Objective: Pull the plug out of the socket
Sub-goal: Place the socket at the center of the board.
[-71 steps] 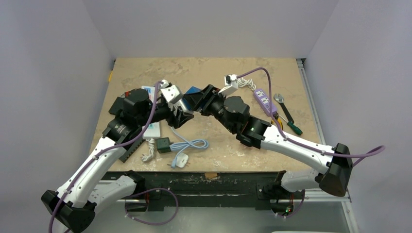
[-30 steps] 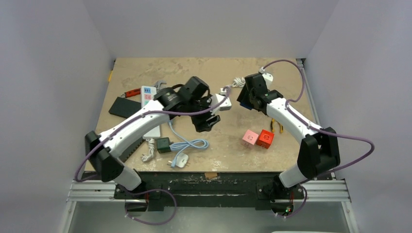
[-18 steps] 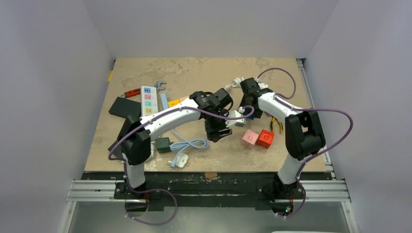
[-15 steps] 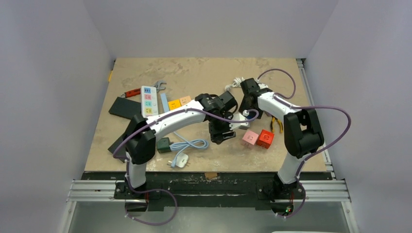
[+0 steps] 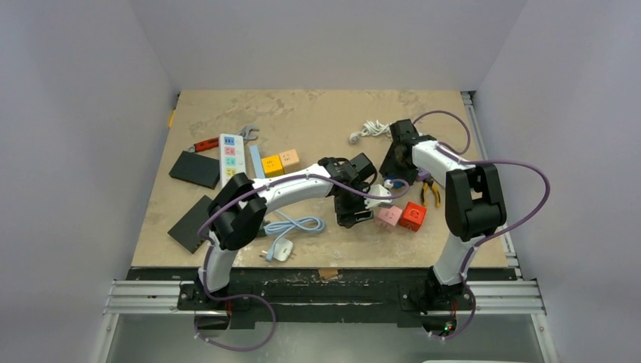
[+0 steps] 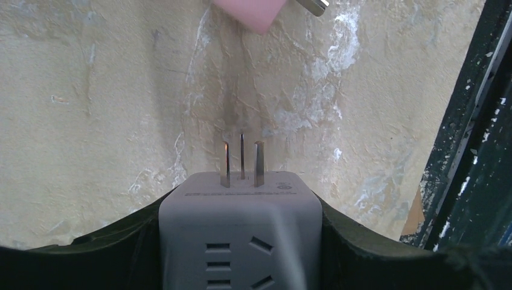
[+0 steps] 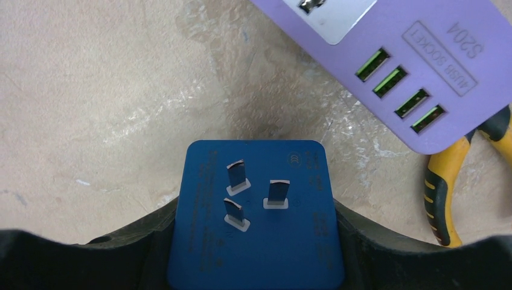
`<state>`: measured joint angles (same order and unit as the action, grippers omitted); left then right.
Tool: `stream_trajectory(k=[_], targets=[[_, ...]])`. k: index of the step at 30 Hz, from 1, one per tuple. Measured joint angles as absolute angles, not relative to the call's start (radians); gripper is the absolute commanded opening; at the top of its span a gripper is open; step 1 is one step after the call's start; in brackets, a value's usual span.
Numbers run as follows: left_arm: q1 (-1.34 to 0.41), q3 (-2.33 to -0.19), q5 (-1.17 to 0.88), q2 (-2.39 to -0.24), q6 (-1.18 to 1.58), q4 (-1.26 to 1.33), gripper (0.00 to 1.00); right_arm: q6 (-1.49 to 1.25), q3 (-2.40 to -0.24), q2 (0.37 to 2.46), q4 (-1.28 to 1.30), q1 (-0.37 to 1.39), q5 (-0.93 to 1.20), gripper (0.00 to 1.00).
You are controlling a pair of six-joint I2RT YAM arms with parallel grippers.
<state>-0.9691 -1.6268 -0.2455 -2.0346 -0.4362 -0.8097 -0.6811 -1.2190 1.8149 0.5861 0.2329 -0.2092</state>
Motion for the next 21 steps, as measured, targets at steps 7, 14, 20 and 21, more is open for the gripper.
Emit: stream_trajectory(k=[7,14,20,21], targets=[[-0.969,-1.562,-0.243,-2.041,-0.427,-0.702,0.39,-0.651,-1.231,1.815,0.589,0.229,-0.156,0.95],[-0.971,-1.540,-0.237,-2.050,-0.403,-0.650,0.95,-0.643,-1.273,1.808,0.597,0.228,-0.136,0.99],[-0.972,-1.533,-0.236,-2.050,-0.393,-0.614,1.00,-0.643,-1.322,1.751,0.633,0.228,-0.130,0.98],[-0.972,-1.531,-0.236,-2.050,-0.392,-0.614,1.00,-0.643,-1.335,1.735,0.640,0.228,-0.130,0.98]])
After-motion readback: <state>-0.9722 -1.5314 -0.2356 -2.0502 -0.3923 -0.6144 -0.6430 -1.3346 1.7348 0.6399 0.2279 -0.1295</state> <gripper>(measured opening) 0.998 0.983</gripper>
